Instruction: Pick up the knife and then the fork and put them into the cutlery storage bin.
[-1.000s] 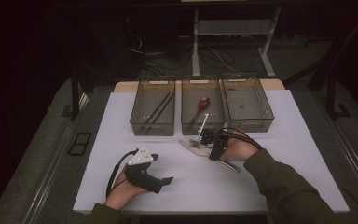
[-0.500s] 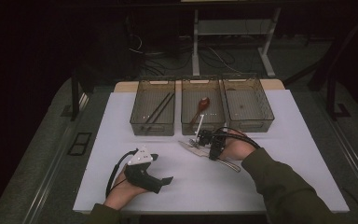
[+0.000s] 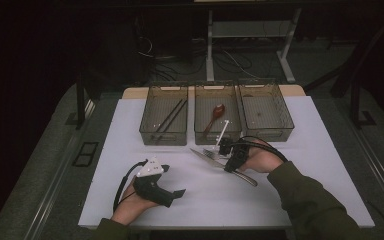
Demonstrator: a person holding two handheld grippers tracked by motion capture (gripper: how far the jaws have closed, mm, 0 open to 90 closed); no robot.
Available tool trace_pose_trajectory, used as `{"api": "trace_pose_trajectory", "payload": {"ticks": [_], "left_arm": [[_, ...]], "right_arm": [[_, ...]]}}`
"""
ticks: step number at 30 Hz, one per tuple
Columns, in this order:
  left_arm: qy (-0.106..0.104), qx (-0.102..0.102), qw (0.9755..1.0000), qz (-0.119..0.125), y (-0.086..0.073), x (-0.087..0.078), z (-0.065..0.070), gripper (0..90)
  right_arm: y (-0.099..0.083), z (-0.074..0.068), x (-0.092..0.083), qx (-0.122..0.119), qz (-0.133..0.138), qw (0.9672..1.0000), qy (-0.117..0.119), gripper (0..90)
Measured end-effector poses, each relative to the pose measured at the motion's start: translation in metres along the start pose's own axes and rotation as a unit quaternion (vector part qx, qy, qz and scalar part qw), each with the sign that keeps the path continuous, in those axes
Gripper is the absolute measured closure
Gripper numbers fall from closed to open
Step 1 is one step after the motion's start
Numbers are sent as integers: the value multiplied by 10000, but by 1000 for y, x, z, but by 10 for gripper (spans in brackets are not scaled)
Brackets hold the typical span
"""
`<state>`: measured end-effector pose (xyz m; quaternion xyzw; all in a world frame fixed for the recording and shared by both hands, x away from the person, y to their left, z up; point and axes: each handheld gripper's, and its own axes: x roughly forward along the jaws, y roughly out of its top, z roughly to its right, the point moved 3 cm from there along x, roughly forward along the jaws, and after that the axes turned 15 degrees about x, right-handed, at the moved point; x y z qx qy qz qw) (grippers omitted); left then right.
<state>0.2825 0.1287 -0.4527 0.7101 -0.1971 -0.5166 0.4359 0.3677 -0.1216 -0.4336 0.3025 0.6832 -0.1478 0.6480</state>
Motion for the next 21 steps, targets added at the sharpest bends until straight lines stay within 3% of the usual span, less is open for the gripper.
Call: {"api": "trace_pose_trajectory", "payload": {"ticks": [6, 13, 18, 21], "left_arm": [[-5, 0, 10000, -10, 0, 0, 0, 0], [-9, 1, 10000, -11, 0, 0, 0, 0], [-3, -3, 10000, -4, 0, 0, 0, 0], [-2, 5, 10000, 3, 0, 0, 0, 0]], "right_arm": [[-8, 5, -10, 50, 428, 9988, 219, 796], [-12, 11, -21, 143, 995, 9942, 393, 796], [-13, 14, -29, 233, 1311, 9897, 529, 796], [-14, 17, -37, 424, 1588, 9844, 631, 796]]}}
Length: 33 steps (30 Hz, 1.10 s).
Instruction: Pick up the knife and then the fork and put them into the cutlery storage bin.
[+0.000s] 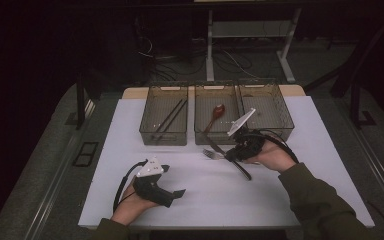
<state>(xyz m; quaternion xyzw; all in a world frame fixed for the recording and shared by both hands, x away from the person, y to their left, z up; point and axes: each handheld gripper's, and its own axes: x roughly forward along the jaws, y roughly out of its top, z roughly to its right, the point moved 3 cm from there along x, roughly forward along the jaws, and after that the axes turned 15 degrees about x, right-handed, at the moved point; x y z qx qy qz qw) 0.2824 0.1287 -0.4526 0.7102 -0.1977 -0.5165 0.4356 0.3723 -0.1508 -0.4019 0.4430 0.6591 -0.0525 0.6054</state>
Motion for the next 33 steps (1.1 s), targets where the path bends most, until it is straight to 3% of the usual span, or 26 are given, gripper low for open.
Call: {"api": "trace_pose_trajectory", "payload": {"ticks": [6, 11, 18, 25, 33], "left_arm": [[-10, 0, 10000, 0, 0, 0, 0, 0], [-10, 4, 10000, 2, 0, 0, 1, 0], [-19, 19, 10000, 9, 0, 1, 1, 0], [-21, 7, 10000, 19, 0, 1, 1, 0], [-25, 22, 10000, 30, 0, 0, 1, 0]], "right_arm": [[2, 7, -16, 189, 538, 9983, 104, 795], [2, 13, -27, 403, 977, 9943, 171, 795], [-3, 26, -42, 622, 1661, 9840, 176, 795], [-11, 38, -53, 856, 2200, 9714, 239, 795], [-18, 51, -60, 996, 2437, 9647, 66, 795]]}}
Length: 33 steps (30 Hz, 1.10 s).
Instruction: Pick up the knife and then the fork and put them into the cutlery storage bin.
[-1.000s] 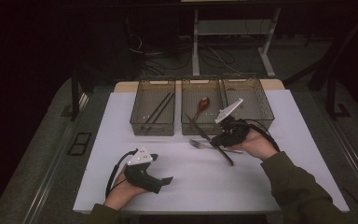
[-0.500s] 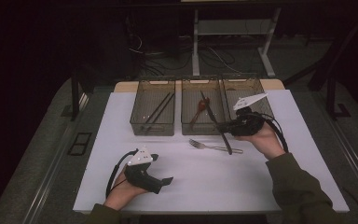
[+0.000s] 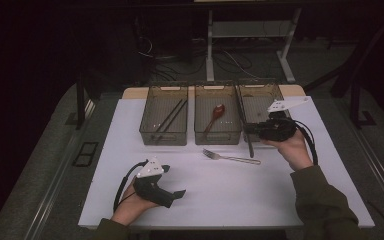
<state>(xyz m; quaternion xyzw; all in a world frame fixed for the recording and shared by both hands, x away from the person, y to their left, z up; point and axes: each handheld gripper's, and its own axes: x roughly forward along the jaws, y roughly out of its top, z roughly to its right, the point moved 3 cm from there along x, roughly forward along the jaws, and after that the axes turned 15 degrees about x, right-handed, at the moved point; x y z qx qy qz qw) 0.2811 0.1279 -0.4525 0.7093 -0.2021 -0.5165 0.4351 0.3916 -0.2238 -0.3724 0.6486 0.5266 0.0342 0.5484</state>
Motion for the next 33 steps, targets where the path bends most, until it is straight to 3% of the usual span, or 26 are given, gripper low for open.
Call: {"api": "trace_pose_trajectory", "payload": {"ticks": [18, 33], "left_arm": [[27, 4, 10000, 26, 0, -2, 0, 0], [29, -60, 10000, 48, -1, -1, -1, 0]], "right_arm": [[3, 31, -23, 323, 449, 9980, -317, 795], [17, 58, -57, 459, 848, 9926, -742, 795]]}}
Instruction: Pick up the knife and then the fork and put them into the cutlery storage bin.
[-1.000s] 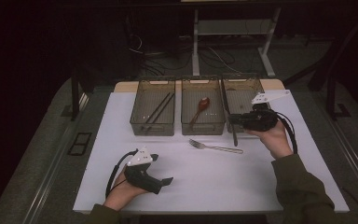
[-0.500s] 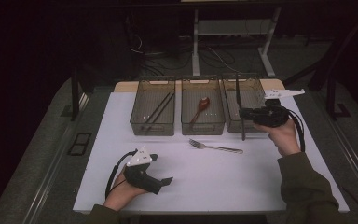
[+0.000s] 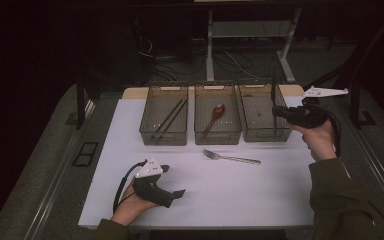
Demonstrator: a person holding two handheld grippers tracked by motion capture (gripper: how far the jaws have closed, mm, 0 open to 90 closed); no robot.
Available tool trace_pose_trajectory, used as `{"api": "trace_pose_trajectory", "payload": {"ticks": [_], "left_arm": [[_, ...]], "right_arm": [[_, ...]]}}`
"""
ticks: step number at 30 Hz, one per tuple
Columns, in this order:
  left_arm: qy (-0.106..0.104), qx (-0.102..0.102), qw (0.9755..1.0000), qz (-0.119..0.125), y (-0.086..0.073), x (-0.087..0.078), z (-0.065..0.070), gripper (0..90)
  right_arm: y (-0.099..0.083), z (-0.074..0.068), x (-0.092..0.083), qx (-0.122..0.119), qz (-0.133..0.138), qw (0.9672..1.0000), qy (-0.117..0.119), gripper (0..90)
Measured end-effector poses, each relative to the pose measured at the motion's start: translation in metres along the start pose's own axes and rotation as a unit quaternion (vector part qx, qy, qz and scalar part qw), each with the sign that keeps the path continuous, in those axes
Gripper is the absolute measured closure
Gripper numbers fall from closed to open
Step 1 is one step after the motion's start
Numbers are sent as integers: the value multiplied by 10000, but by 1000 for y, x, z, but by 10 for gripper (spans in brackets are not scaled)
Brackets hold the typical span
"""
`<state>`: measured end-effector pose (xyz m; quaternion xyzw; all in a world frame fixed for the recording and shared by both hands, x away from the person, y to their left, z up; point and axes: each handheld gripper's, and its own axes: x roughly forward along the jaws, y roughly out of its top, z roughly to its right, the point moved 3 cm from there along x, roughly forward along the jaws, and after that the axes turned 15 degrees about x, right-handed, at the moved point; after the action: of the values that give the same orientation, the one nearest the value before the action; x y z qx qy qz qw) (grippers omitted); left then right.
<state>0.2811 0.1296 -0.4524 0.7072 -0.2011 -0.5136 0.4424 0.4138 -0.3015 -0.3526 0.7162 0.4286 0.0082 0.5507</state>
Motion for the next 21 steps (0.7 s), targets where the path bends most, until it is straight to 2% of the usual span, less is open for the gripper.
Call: {"api": "trace_pose_trajectory", "payload": {"ticks": [9, 16, 21], "left_arm": [[5, -5, 10000, -17, 0, 1, 0, 0], [8, 5, 10000, -19, -1, 0, 0, 0], [3, 32, 10000, -25, 0, 0, 0, 0]], "right_arm": [[28, 17, -5, -10, 78, 9997, -229, 795], [46, 33, 6, -48, -38, 9987, -509, 794], [48, 44, 18, -30, -228, 9973, -695, 795]]}}
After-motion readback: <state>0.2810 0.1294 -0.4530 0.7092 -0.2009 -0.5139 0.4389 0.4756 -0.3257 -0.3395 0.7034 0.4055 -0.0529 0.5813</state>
